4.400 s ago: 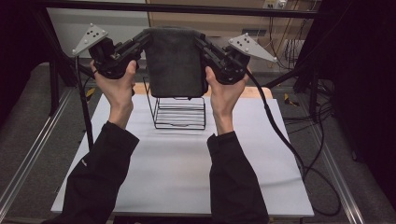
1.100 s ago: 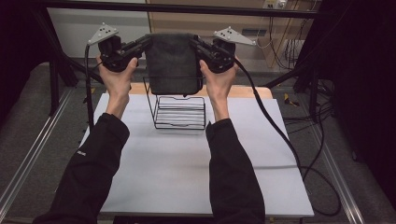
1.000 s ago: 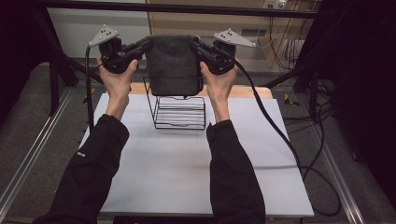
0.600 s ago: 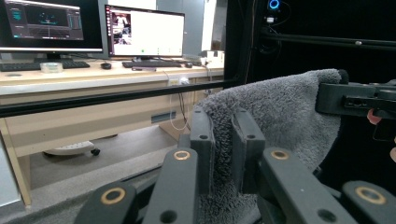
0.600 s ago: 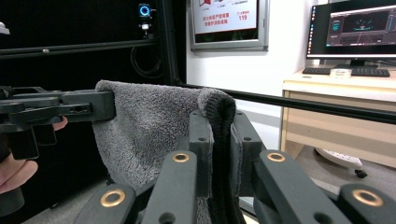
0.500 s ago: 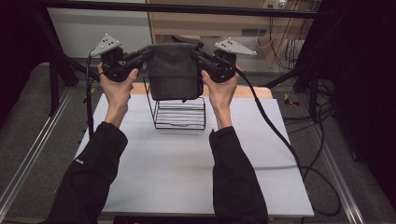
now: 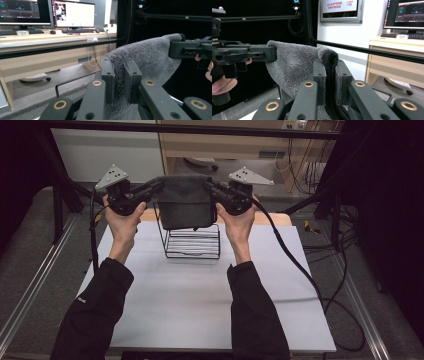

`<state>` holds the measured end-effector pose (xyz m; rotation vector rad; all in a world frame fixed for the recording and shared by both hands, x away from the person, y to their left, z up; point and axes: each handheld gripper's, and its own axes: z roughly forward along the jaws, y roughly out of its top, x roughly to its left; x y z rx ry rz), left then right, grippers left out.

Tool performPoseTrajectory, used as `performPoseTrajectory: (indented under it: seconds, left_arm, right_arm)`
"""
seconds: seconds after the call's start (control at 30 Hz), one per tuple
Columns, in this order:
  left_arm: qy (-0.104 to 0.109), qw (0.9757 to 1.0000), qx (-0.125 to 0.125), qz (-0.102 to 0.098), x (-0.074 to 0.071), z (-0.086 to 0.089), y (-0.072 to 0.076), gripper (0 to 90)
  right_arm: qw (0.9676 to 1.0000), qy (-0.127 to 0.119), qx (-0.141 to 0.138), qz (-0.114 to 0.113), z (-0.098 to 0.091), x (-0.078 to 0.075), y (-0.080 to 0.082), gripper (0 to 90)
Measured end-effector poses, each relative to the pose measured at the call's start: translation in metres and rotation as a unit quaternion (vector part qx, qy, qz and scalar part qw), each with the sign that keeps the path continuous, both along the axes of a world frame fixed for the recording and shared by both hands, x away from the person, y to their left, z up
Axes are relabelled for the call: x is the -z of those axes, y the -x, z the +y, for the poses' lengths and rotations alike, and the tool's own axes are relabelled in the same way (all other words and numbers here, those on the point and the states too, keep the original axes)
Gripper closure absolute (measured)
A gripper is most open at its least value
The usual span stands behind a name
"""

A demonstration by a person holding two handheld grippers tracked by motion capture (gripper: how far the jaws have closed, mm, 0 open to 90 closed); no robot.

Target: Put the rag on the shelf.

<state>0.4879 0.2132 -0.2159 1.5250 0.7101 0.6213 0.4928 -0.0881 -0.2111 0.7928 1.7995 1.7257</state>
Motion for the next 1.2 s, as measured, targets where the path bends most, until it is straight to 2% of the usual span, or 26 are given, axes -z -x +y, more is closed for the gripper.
performPoseTrajectory:
  seconds: [0.23,0.33,0.47,0.7,0.8,0.9,1.0,1.1,1.2]
  left_arm:
    - [-0.003,1.0000,0.007,0.005,0.007,0.001,0.005,79.6]
    - [-0.001,0.9998,0.011,0.018,0.010,0.001,0.008,78.8]
    - [-0.006,0.9997,0.012,0.022,0.012,0.000,0.012,78.0]
    - [-0.012,0.9988,0.023,0.042,0.018,0.004,0.020,76.5]
    - [-0.022,0.9984,0.022,0.048,0.018,0.004,0.023,75.9]
    - [-0.031,0.9975,0.024,0.058,0.015,0.006,0.025,74.4]
    - [-0.043,0.9952,0.028,0.083,0.008,0.009,0.027,69.8]
    - [-0.055,0.9946,0.020,0.085,-0.002,0.013,0.031,66.7]
    - [-0.046,0.9962,0.012,0.073,-0.014,0.019,0.034,66.5]
  right_arm:
    - [0.9998,0.016,-0.007,0.007,-0.001,0.003,0.006,82.1]
    - [0.9997,0.013,-0.012,0.016,-0.003,0.006,0.007,82.0]
    - [0.9995,0.010,-0.022,0.020,-0.006,0.011,0.009,82.0]
    - [0.9989,0.021,-0.034,0.023,-0.007,0.016,0.016,81.6]
    - [0.9988,0.025,-0.037,0.023,-0.007,0.018,0.017,81.6]
    - [0.9984,0.031,-0.040,0.023,-0.007,0.019,0.018,81.6]
    - [0.9981,0.037,-0.042,0.024,-0.007,0.020,0.020,81.4]
    - [0.9980,0.041,-0.043,0.022,-0.007,0.021,0.021,81.3]
    - [0.9980,0.039,-0.043,0.024,-0.008,0.022,0.021,81.2]
